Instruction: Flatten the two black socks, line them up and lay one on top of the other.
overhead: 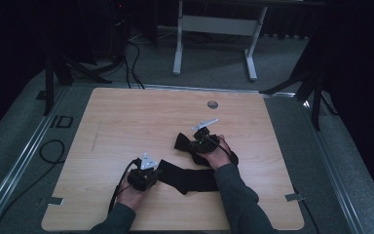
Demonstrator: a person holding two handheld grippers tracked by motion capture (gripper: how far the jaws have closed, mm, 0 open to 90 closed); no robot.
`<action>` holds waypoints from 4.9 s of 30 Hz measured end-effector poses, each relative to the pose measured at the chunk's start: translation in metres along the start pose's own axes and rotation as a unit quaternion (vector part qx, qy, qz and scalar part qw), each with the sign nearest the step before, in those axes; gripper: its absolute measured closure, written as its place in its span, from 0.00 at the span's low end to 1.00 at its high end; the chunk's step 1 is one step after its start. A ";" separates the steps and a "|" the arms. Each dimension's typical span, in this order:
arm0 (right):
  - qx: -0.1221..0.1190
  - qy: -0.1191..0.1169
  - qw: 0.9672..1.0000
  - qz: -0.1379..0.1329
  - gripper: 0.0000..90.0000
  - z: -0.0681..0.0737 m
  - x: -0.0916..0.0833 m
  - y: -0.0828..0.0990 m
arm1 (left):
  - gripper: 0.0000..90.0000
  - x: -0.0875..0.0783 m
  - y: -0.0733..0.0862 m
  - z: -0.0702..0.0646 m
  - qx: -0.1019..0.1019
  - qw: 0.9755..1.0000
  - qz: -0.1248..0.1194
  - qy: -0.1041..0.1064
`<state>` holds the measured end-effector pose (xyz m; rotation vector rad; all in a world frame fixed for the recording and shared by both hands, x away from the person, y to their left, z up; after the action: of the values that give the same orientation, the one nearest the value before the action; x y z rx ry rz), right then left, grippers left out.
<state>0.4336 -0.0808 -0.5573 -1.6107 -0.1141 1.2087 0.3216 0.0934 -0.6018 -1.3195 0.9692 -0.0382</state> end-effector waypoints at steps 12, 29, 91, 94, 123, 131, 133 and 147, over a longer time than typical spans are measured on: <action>-0.015 -0.021 0.997 -0.069 0.93 0.026 -0.068 -0.032 | 0.98 0.000 0.000 0.000 0.000 1.000 -0.001 -0.001; -0.024 -0.033 0.994 -0.097 0.93 0.071 -0.109 -0.027 | 0.98 0.000 0.000 -0.001 -0.002 1.000 -0.003 -0.004; 0.033 -0.018 0.998 0.041 0.91 0.109 0.008 0.052 | 1.00 -0.016 -0.010 -0.004 0.002 1.000 -0.019 -0.012; 0.031 -0.018 0.999 0.040 0.91 0.110 0.008 0.052 | 1.00 -0.012 -0.009 -0.007 0.015 1.000 -0.009 -0.016; 0.083 0.048 0.995 -0.022 0.74 0.026 -0.066 0.045 | 1.00 -0.003 -0.004 -0.006 0.016 1.000 0.005 -0.019; 0.102 0.052 0.993 0.018 0.79 0.014 -0.052 0.071 | 1.00 -0.003 -0.003 -0.007 0.015 1.000 0.003 -0.018; 0.098 0.045 0.994 0.022 0.78 0.017 -0.047 0.073 | 1.00 -0.003 -0.003 -0.007 0.016 1.000 0.003 -0.019; 0.083 0.041 0.995 0.039 0.96 0.034 -0.033 0.070 | 1.00 -0.003 -0.003 -0.007 0.012 1.000 0.002 -0.017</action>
<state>0.3594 -0.1083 -0.5871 -1.5282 0.0995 1.1781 0.3164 0.0887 -0.5971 -1.2913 0.9395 -0.0238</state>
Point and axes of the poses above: each handheld gripper's, and its own axes: x roughly forward along the jaws, y roughly out of its underside, z roughly to its left, the point moved 6 cm from there along x, roughly forward along the jaws, and after that the axes turned 10 degrees about -z, right-handed, at the moved point
